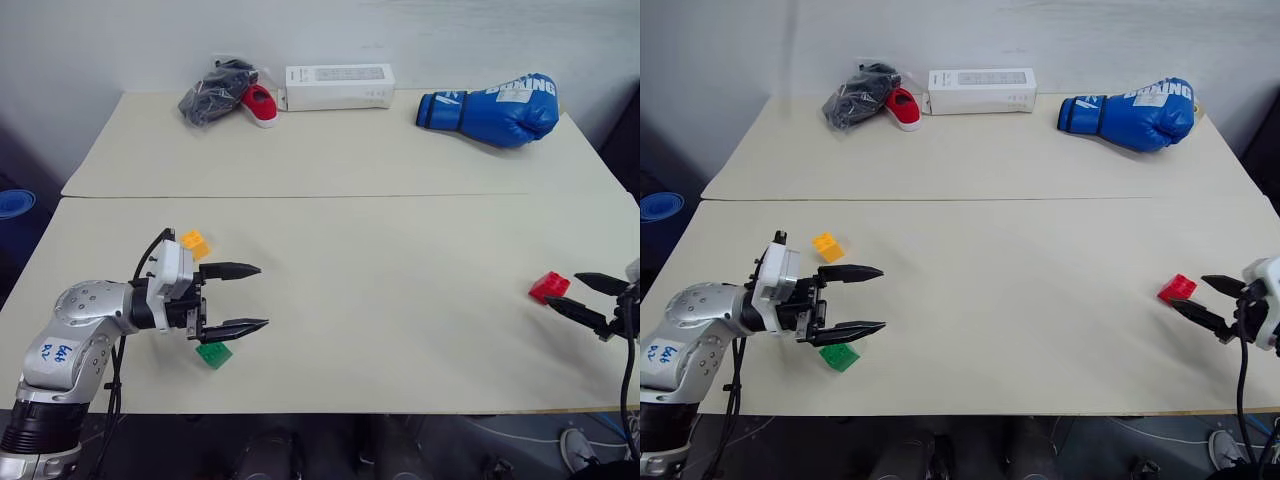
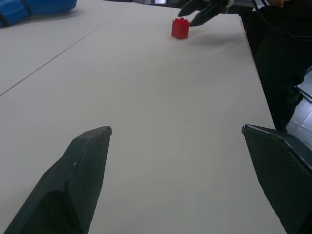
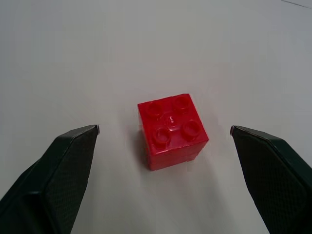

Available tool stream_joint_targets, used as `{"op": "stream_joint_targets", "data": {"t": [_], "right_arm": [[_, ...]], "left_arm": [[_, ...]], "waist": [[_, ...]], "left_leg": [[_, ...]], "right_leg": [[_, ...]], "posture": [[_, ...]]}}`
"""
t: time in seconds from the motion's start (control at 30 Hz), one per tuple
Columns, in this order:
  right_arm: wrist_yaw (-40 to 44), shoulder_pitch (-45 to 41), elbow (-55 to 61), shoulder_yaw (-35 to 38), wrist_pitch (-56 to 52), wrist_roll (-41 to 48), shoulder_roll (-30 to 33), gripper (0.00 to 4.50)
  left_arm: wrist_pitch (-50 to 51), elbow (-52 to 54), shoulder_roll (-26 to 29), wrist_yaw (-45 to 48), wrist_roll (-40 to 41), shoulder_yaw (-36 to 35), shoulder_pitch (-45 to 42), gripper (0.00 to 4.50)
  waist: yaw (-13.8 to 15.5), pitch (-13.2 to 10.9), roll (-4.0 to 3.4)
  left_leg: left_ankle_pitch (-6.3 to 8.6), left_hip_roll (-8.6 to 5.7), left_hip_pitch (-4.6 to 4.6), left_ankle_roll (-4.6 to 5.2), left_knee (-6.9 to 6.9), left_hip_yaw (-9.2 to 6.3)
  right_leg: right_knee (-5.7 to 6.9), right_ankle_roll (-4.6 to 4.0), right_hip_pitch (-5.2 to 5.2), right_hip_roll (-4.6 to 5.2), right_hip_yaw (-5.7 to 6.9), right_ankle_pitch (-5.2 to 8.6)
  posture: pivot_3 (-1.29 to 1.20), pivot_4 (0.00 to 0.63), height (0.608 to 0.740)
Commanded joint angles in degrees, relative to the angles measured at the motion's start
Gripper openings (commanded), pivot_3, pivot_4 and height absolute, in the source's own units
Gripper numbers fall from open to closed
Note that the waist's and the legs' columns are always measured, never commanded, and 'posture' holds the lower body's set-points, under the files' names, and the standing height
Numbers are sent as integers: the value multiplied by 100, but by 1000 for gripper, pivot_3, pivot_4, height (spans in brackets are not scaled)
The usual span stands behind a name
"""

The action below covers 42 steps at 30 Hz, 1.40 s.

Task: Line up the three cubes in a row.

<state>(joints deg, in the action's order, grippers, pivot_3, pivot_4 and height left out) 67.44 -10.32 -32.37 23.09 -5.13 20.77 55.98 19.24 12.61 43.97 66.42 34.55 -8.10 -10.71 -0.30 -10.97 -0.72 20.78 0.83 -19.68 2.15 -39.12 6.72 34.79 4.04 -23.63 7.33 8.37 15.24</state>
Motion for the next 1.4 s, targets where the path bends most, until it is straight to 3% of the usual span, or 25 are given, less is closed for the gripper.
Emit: {"op": "stream_joint_targets", "data": {"t": [0.03,0.2,0.23,0.4,0.53,0.73,0.87,0.97,1.17,1.4], "right_arm": [[225,-477,-337,-213,387,-163,88,4429],[538,-1292,-1198,-756,696,-542,87,4429],[614,-1423,-1336,-817,698,-567,78,4261],[965,-1891,-1946,-1104,828,-812,181,2942],[1090,-2094,-2182,-1114,1027,-870,213,1533],[1630,-2147,-1328,-1172,933,-650,122,1513],[1934,-2288,850,-1935,-157,-566,-128,1513],[1650,-2653,1577,-2516,-374,-795,-619,1513],[1610,-2971,1691,-3523,-33,-1352,-1393,1513],[1403,-2940,1708,-3792,-111,-1527,-1645,1513]], "left_arm": [[-3,10,41,70,2,1,-102,4500],[31,-8,66,106,-13,15,-167,4500],[36,-2,65,108,-15,13,-170,4500],[82,72,84,102,7,-56,-123,4500],[45,54,66,95,-20,-71,-80,4500],[38,123,11,15,-18,-72,-17,4500],[15,58,77,66,-13,-142,55,4500],[7,-4,69,80,-38,-117,0,4500],[-53,-59,30,98,-105,-78,-84,4500],[-74,58,27,37,-97,-136,2,4500]], "waist": [[-9,0,0],[0,-1,0],[11,-1,0],[16,-1,0],[2,-1,-1],[3,-2,-3],[-62,-3,-5],[-106,-4,-3],[-15,-4,-3],[12,-5,3]], "left_leg": [[0,0,1,-1,0,1],[-2,0,1,0,0,2],[-2,0,1,1,0,2],[-4,-1,-3,3,-1,-1],[-5,-1,-4,3,-2,-1],[-5,-1,-3,1,-2,0],[-6,6,-1,-7,-2,-1],[-5,9,0,-14,-2,-4],[-7,1,-50,-10,-10,-17],[-15,-15,-88,7,-22,-24]], "right_leg": [[1,0,0,-1,0,0],[0,0,0,0,-1,0],[0,0,0,0,0,0],[-1,0,1,1,4,0],[-1,0,0,1,4,0],[-1,0,0,0,3,0],[5,0,-4,-4,0,0],[7,-2,-5,-5,2,1],[22,-1,-36,1,19,0],[20,8,-59,8,35,-5]], "posture": [[0,150,740],[0,150,740],[0,150,740],[0,150,740],[0,150,740],[0,150,740],[0,150,740],[0,150,740],[0,150,740],[0,150,740]]}}
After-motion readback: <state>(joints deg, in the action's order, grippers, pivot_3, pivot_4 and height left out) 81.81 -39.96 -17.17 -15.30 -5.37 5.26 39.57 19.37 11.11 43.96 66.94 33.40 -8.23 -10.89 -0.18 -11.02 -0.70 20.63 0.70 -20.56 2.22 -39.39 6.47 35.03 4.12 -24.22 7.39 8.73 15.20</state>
